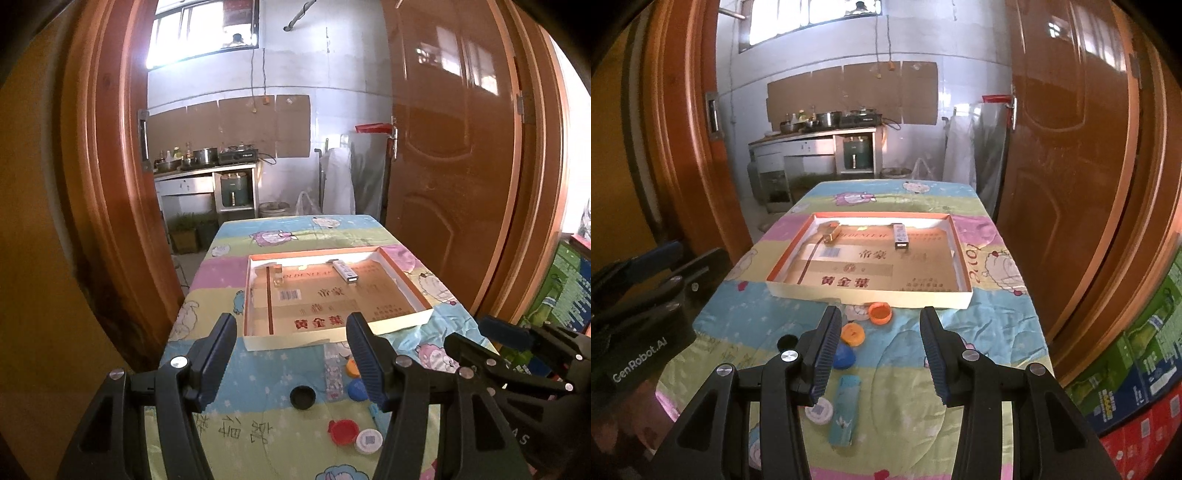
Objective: Organize rigid objects
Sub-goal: 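Withdraw both open tools from the tray back toward the remaining objects, then lower the right tool onto the teal lighter and close on it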
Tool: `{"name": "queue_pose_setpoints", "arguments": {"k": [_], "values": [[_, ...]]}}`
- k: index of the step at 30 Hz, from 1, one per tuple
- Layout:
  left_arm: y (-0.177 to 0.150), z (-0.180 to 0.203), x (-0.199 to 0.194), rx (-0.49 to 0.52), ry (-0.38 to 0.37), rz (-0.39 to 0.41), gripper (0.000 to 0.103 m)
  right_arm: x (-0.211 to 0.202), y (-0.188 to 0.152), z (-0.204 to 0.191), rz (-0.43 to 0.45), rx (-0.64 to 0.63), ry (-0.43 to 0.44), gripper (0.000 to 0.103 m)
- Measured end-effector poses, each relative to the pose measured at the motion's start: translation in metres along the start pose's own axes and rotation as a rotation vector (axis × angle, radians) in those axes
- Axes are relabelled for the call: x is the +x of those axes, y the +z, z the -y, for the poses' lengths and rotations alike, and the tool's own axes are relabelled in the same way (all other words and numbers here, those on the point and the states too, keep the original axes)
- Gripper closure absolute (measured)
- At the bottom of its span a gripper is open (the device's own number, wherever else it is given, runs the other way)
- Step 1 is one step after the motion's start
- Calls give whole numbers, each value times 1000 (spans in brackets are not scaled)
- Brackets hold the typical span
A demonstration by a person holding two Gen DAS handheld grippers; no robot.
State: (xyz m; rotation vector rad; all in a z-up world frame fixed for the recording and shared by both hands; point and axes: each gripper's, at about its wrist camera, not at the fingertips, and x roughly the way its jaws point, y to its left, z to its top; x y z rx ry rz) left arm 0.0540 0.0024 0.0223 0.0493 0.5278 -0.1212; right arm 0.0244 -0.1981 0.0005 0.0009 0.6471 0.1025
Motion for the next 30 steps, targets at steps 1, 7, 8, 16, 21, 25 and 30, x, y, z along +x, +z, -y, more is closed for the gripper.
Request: {"name": "queue_pose_setpoints", "arguments": {"k": [1,7,8,16,21,25,30], "values": [[-1,-1,-2,-1,-3,-1,42,-1,-1,-1,1,-2,-1,57],[-8,0,-5,-1,-13,-7,42,-9,-11,-5,3,-9,4,57],[-9,0,-6,-3,-16,-8,42,-10,-14,-5,2,-10,7,57],[-26,-5,-5,-18,-44,-31,42,-6,-39,-4,-30,-23,41,57],[-41,-7,1,-26,-48,-67,42,6,-57,-3,-69,-32,45,57],[-53,-8,10,-29,-54,-92,42,18,-69,-3,-107,-26,50,57],[-67,-10,18,-32,-60,-117,42,32,-84,-9,-148,-35,59,57]]}}
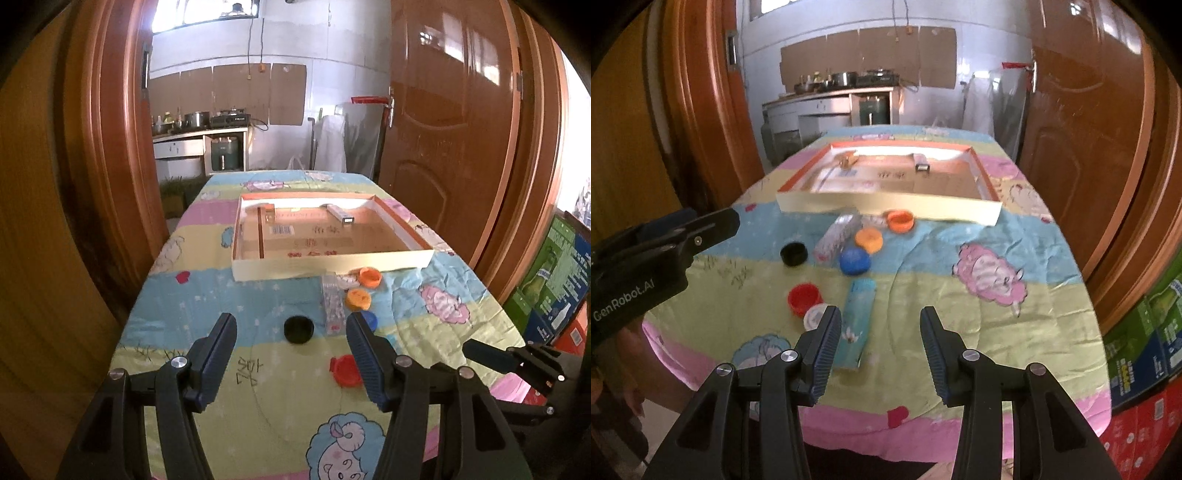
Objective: Organize rigid objects
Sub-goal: 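Lower the right tool onto the teal lighter and close on it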
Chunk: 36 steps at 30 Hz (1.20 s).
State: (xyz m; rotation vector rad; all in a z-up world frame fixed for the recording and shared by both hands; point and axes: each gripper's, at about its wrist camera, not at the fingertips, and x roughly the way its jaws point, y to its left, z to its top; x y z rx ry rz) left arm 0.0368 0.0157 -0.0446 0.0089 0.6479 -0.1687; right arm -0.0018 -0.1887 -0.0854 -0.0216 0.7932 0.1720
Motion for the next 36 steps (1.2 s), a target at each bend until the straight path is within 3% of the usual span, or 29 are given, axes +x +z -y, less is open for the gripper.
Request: {"name": "queue_pose_setpoints", "arguments": {"k": [17,32,36], "values": [[-21,-7,12,-2,-17,-30,42,33,-20,-14,-79,-37,0,57],[-35,-4,25,29,-81,-72,42,60,-4,-13,-76,-42,-22,58],[-39,1,28,45,-97,-81,42,66,1,-12,-71,-43,-23,76]]}}
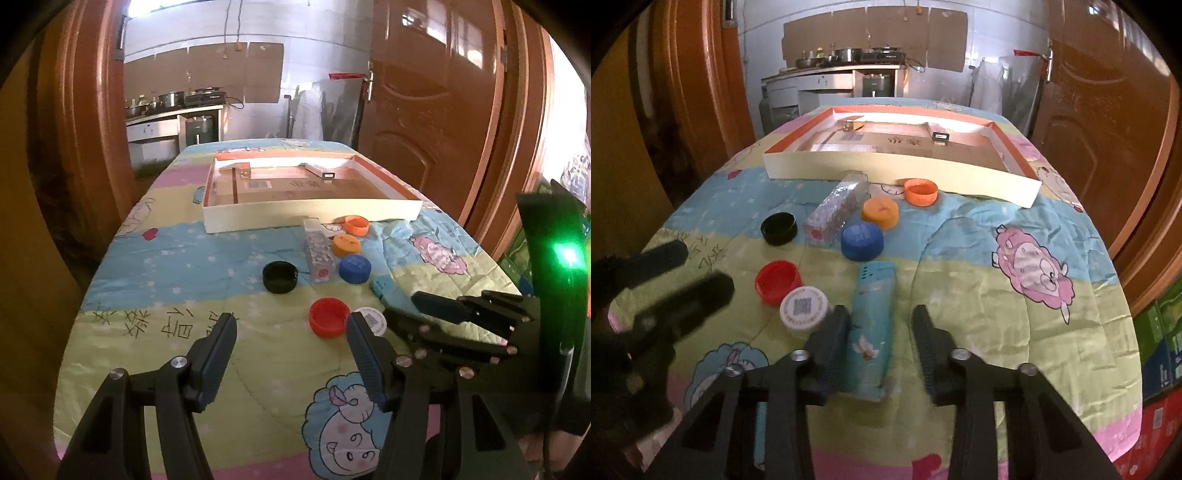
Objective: Organize rigid objects
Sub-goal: 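Lower the right tool onto the teal lighter and close on it, then close the left tool on the red bottle cap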
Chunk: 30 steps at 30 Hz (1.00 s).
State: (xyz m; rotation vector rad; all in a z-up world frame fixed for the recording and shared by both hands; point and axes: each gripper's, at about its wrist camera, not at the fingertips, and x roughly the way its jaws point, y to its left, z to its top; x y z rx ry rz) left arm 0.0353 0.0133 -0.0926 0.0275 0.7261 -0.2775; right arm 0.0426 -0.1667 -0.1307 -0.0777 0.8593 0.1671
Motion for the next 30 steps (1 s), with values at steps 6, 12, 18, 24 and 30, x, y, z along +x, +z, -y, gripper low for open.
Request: {"name": "queue_pose_setpoints", "arguments": {"k": [6,12,18,24,30], "values": [[-4,3,13,17,-3,-34,42,-1,0,6,5,20,7,81],[-8,11,24,48,5,-58,42,-3,-4,10,8,27,11,81],[-6,12,37,59,31,-80,42,-4,-6,15,12,42,28,81],[0,16,46,69,29,-78,42,-5,-7,16,18,45,39,81],[2,19,48,84,3,-62,64,-5,-9,17,25,38,44,81]]}}
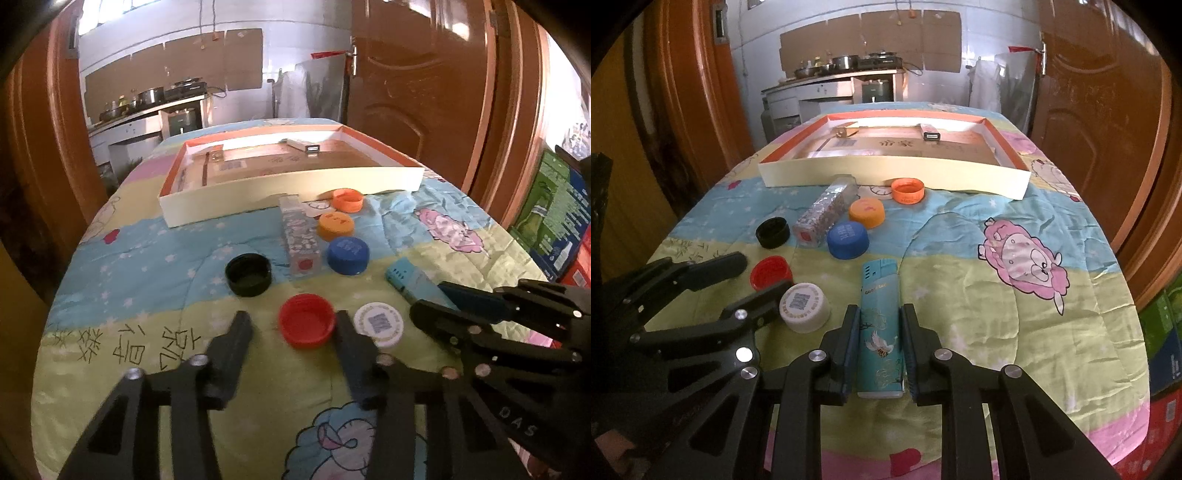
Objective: Organize rigid objects
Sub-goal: 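Close the left tool on the red bottle cap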
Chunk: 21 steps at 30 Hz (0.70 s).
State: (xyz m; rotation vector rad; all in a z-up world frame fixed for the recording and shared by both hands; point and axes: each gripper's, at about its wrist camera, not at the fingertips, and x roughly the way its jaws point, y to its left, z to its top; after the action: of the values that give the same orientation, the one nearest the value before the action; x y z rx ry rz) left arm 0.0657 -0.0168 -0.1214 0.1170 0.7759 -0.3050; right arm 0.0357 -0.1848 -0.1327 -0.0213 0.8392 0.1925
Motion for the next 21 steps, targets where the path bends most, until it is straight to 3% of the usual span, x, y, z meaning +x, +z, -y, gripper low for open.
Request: {"name": "queue_pose_setpoints", "arguments": {"k": [2,10,21], "values": [[0,1,0,1,-5,5,72,0,0,-1,2,-5,-1,81],[0,-5,-4,-46,-30,9,73,-1,0,-1,2,3,4,81],[3,-11,-20,-63,-5,41,73,-8,3,-3,14,4,6,81]]}}
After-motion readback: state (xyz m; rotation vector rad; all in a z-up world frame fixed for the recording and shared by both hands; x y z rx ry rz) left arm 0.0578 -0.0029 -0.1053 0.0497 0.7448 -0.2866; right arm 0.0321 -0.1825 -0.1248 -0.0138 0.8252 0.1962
